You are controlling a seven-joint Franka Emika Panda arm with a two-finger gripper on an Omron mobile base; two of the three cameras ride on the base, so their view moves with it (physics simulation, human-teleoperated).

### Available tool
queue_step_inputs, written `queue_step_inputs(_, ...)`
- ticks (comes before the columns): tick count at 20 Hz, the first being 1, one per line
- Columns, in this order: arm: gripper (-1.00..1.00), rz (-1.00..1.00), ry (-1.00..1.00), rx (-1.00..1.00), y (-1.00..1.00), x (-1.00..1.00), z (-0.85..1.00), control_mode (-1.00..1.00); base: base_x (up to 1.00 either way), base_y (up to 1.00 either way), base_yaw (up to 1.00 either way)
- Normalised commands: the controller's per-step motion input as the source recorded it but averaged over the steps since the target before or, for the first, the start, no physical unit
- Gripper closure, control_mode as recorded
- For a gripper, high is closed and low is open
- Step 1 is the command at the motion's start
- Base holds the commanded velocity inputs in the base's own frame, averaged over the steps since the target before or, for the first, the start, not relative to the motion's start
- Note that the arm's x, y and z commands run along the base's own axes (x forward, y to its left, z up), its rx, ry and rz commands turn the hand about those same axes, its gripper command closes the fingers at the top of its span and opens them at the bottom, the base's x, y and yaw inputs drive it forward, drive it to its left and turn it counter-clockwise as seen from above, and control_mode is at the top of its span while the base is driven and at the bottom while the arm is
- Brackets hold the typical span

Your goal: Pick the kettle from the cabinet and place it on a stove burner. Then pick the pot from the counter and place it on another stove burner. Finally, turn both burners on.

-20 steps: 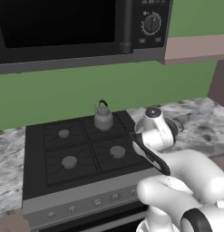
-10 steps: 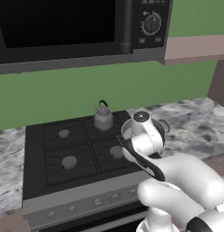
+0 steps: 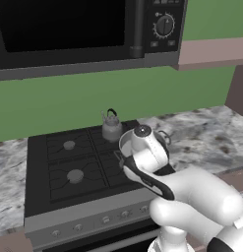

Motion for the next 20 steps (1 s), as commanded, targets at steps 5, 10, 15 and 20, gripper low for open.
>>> queue_step_inputs(5,1.0,0.09,0.04,0.0,0.24,0.0,0.0,-1.0,0.0,0.0,0.0)
queue_step_inputs(10,1.0,0.08,0.08,0.0,0.19,0.0,0.0,-1.0,0.0,0.0,0.0)
queue_step_inputs(15,1.0,0.05,0.07,0.0,0.11,0.05,0.0,-1.0,0.0,0.0,0.0)
queue_step_inputs(20,1.0,0.05,0.05,0.0,0.07,0.01,-0.03,-1.0,0.0,0.0,0.0)
